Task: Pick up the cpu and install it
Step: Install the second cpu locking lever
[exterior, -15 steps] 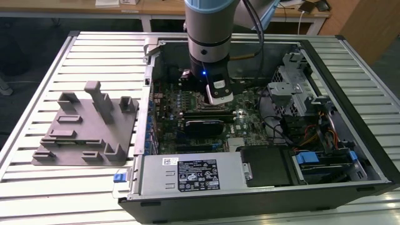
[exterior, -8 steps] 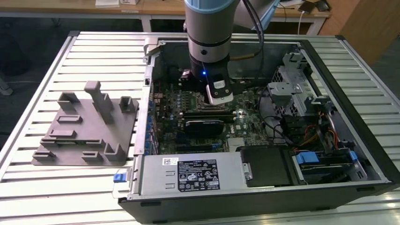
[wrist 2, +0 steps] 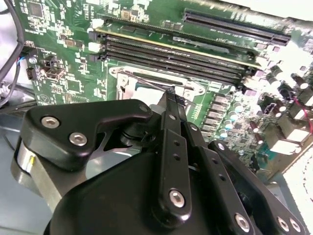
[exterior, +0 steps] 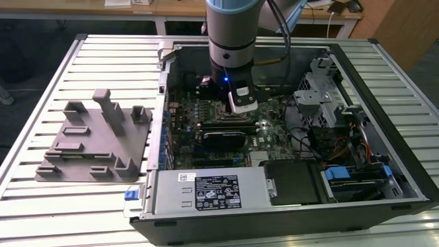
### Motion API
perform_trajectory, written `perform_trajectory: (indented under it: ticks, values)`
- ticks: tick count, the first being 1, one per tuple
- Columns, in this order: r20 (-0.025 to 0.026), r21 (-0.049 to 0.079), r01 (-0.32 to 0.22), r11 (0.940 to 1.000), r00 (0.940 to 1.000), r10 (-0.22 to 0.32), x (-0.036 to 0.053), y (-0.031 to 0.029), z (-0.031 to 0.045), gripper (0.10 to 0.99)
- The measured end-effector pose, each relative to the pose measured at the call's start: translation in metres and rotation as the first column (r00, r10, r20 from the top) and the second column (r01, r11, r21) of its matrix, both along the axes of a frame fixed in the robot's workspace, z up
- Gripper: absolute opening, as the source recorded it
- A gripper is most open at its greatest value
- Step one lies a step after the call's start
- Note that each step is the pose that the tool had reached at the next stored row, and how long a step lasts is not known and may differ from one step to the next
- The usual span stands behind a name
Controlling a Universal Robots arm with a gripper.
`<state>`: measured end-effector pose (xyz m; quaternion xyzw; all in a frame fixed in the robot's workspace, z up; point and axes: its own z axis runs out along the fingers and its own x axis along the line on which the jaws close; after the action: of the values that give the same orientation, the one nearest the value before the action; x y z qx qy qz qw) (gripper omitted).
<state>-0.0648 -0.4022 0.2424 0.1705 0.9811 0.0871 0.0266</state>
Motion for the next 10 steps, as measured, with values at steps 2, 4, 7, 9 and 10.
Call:
perform_trajectory:
  ticks: [2, 4, 7, 9, 10]
  values:
    - [-0.0022, -0.007, 0.000, 1.0000, 1.0000, 0.000, 0.0024, 0.0027, -0.0011, 0.106]
    - [-0.0049, -0.022, 0.000, 0.9998, 1.0000, 0.000, 0.0048, 0.0062, -0.0025, 0.106]
    - [-0.0068, -0.034, 0.000, 0.9994, 1.0000, 0.000, 0.0061, 0.0074, -0.0045, 0.106]
    - [-0.0081, -0.035, 0.000, 0.9994, 1.0000, 0.000, 0.0061, 0.0074, -0.0065, 0.106]
    - [-0.0087, -0.036, 0.000, 0.9994, 1.0000, 0.000, 0.0061, 0.0074, -0.0075, 0.106]
